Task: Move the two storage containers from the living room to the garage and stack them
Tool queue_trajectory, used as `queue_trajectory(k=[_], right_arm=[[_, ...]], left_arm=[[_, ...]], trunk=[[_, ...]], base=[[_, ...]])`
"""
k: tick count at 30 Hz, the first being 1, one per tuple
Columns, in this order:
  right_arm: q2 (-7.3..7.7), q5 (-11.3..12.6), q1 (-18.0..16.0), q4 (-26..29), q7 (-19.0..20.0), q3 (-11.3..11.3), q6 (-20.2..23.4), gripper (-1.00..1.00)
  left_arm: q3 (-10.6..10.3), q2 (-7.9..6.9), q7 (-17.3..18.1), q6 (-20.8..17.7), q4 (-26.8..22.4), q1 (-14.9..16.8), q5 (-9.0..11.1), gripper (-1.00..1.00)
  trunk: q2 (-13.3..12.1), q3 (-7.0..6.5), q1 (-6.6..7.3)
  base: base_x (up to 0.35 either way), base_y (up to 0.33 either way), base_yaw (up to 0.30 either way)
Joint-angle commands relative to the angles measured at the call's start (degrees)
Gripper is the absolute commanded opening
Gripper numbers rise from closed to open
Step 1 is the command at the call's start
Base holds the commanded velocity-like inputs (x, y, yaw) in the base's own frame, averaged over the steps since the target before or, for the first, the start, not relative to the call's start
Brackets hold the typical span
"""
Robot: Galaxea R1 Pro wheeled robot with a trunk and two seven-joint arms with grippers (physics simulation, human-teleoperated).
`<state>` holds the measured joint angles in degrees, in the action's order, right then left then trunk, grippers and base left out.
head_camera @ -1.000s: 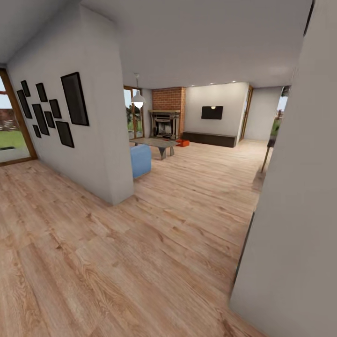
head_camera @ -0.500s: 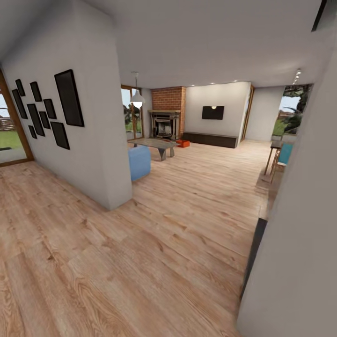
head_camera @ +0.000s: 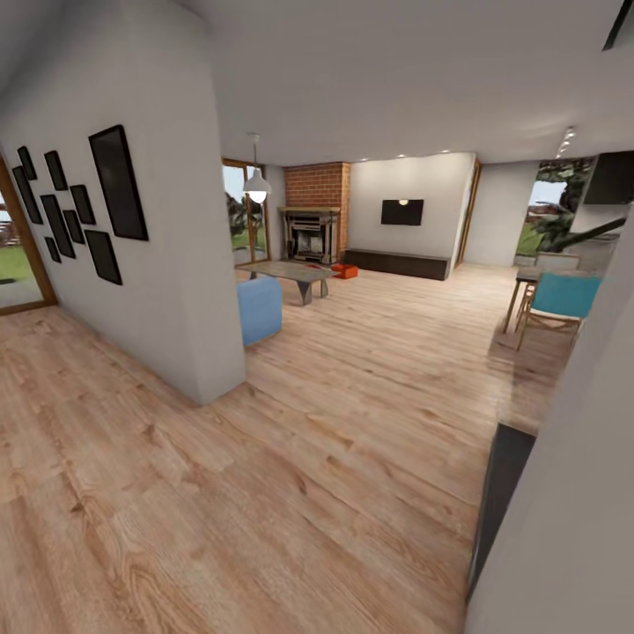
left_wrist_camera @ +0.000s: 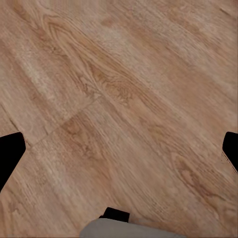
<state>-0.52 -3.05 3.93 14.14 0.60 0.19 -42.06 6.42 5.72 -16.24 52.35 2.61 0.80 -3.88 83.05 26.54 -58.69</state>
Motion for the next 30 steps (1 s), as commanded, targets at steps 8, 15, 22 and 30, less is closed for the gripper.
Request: queue_trajectory(k=[8, 15, 22, 30], right_arm=[[0.00, -0.3, 0.0, 0.1, 0.0, -0.1, 0.0, 1.00], [0.00, -0.3, 0.0, 0.1, 0.0, -0.1, 0.0, 1.00], [0.00, -0.3, 0.0, 0.1, 0.0, -0.1, 0.0, 1.00], [0.00, -0.3, 0.0, 0.1, 0.0, -0.1, 0.0, 1.00]], left_arm=[[0.4, 0.00, -0.1, 0.3, 0.2, 0.1, -0.4, 1.00], [0.5, 0.00, -0.1, 0.3, 0.2, 0.1, -0.4, 1.00], [0.5, 0.00, -0.1, 0.3, 0.2, 0.1, -0.4, 1.00], [0.5, 0.00, -0.1, 0.3, 0.2, 0.1, -0.4, 1.00]], trunk=[[0.0, 0.05, -0.04], [0.0, 0.05, -0.04], [0.0, 0.05, -0.04], [0.0, 0.05, -0.04]], base=[[0.327, 0.016, 0.000], [0.327, 0.104, 0.000], [0.327, 0.132, 0.000], [0.326, 0.127, 0.000]])
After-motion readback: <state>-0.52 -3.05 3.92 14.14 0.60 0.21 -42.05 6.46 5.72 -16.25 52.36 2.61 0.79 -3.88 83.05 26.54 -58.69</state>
